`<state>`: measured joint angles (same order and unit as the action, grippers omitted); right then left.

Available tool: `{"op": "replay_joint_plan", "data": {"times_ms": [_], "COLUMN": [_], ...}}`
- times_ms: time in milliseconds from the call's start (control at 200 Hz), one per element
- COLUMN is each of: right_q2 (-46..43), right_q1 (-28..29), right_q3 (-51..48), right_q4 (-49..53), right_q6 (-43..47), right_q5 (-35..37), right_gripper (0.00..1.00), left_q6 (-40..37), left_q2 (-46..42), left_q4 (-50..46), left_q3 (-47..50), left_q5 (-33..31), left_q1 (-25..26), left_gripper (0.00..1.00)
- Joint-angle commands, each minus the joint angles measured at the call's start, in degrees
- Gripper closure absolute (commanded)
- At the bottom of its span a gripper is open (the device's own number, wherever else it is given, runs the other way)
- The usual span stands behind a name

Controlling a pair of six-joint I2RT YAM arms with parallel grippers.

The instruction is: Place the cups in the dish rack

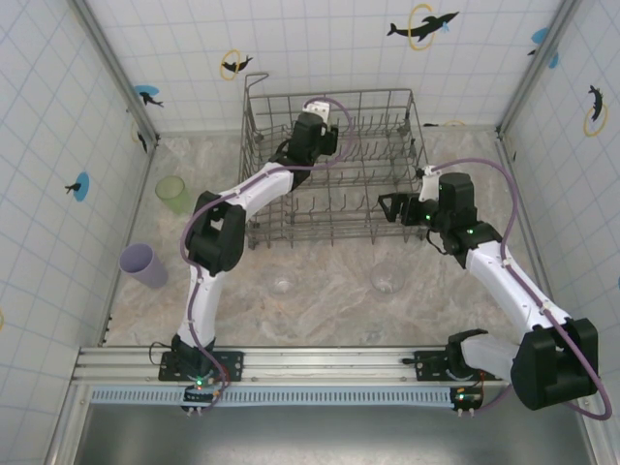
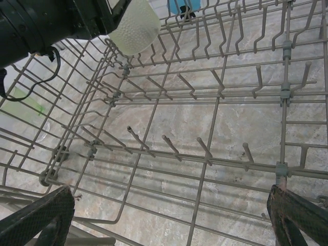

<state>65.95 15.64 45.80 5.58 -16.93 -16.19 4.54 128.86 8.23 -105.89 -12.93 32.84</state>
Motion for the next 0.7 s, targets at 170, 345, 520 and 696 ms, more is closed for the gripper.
{"op": "replay_joint_plan", "data": {"times_ms": [170, 345, 520, 696], "right_q2": [-0.4, -0.7, -1.1, -1.2], "right_q1": [0.1, -0.3, -0.6, -1.1], "right_q3": [-1.3, -1.8, -2.0, -2.4], "right_q4": [-2.1, -3.6, -3.8, -4.7], "right_q6": [0.3, -1.4, -1.6, -2.7], "right_q5": [-0.3, -2.6, -2.7, -3.6], "right_gripper": [0.0, 0.0, 0.0, 0.0], "left_q6": [2.9, 6.2, 4.2, 2.1], "left_q2": [1.7, 1.3, 2.0, 3.1], "left_q4": [3.9, 7.8, 9.2, 9.7], "left_q3": [1.4, 5.7, 7.3, 7.8], "left_q5": [0.1, 1.7, 1.8, 0.5], "left_q1": [-1.2, -2.7, -2.7, -2.6], "left_gripper": [1.0, 1.0, 1.0, 1.0]}}
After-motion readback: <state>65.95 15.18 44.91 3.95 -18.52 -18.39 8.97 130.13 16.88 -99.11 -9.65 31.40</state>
